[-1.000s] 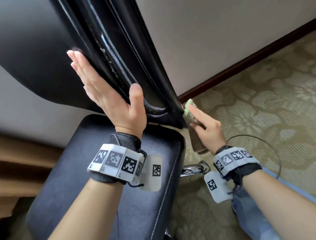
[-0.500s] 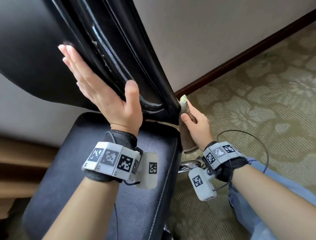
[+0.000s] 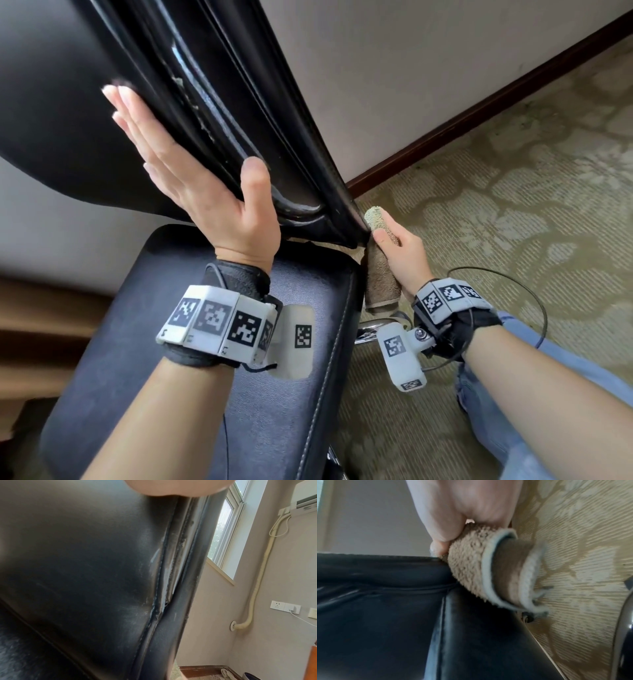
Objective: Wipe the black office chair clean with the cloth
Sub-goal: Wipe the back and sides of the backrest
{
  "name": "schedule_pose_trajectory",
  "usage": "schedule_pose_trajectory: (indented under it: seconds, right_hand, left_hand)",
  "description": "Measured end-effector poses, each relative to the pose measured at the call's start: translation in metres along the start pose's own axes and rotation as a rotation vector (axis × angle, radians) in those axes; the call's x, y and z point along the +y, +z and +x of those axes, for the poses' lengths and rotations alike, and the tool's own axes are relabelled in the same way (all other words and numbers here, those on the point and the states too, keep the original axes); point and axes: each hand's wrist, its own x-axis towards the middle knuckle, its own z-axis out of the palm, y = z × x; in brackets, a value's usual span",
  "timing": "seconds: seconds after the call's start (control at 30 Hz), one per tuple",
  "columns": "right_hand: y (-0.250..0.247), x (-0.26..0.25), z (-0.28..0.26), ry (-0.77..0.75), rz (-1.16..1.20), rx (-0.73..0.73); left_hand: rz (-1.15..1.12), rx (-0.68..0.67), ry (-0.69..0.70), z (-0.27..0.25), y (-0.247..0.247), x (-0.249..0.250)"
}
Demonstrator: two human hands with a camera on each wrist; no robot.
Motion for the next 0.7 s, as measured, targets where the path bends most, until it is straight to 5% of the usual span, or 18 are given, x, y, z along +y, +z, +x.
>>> schedule_pose_trajectory:
  seconds: [0.23, 0.5, 0.7]
  right_hand:
    - [0.006, -0.001, -0.007, -0.027, -0.032, 0.006]
    - [-0.005, 0.034, 0.014, 0.223, 0.106, -0.071]
    - [-0.012, -0.005, 0.009, 0.053, 0.021, 0.275]
  left_hand:
    - [-0.004, 0.006, 0.016, -0.001, 0.0, -0.002]
    - [-0.028, 0.012, 0.026, -0.001, 0.0, -0.001]
    - [0.014, -0.007, 0.031, 0.0, -0.005, -0.005]
